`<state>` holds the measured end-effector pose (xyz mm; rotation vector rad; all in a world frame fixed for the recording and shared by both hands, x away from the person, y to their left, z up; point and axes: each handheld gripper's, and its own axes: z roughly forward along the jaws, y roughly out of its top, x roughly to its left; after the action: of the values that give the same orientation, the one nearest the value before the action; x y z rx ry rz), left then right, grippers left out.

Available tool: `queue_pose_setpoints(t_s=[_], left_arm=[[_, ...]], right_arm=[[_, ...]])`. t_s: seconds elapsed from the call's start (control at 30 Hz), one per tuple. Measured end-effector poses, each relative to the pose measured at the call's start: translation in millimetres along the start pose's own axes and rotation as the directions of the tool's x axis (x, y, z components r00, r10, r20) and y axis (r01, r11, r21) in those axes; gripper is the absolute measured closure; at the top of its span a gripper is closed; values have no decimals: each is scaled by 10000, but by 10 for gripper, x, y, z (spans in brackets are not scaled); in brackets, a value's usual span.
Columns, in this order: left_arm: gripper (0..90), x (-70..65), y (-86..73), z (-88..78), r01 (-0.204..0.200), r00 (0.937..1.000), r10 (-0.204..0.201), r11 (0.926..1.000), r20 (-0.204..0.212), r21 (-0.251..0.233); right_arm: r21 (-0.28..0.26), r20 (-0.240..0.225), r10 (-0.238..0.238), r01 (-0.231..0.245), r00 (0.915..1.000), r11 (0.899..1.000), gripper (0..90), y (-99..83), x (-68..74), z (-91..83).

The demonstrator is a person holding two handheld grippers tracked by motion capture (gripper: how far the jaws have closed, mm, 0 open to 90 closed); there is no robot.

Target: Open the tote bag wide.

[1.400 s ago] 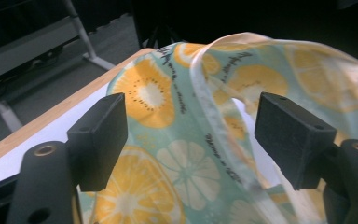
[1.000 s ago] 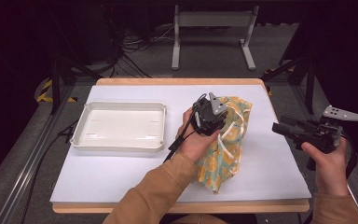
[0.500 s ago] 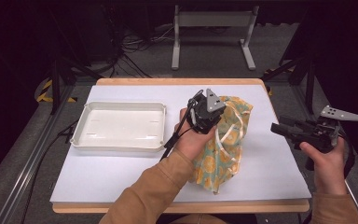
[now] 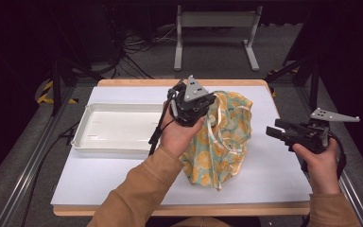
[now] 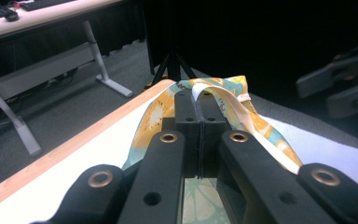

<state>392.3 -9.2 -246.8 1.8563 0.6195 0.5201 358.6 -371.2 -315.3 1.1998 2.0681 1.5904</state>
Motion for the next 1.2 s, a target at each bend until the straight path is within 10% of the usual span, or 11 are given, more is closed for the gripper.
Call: queue_pose_setpoints(t_s=[0.4, 0.43, 0.63, 1.2], left_arm=[[894, 104, 30, -192, 85, 9998, -90, 9994, -176, -323], [894, 129, 20, -221, 114, 9997, -122, 9992, -189, -383], [894, 224, -32, -297, 199, 9989, -218, 9987, -411, -475], [893, 630, -340, -366, 964, 9846, -984, 9951, -1447, -205]], right_arm=[[432, 86, -378, 374, 9992, 9984, 395, -59, 225, 629], [389, 153, -895, 888, 9959, 9953, 571, -30, 253, 649], [-90, 234, -1494, 1497, 9885, 9887, 867, 66, 287, 626], [-162, -202, -2079, 2076, 9779, 9781, 890, 378, 294, 607]])
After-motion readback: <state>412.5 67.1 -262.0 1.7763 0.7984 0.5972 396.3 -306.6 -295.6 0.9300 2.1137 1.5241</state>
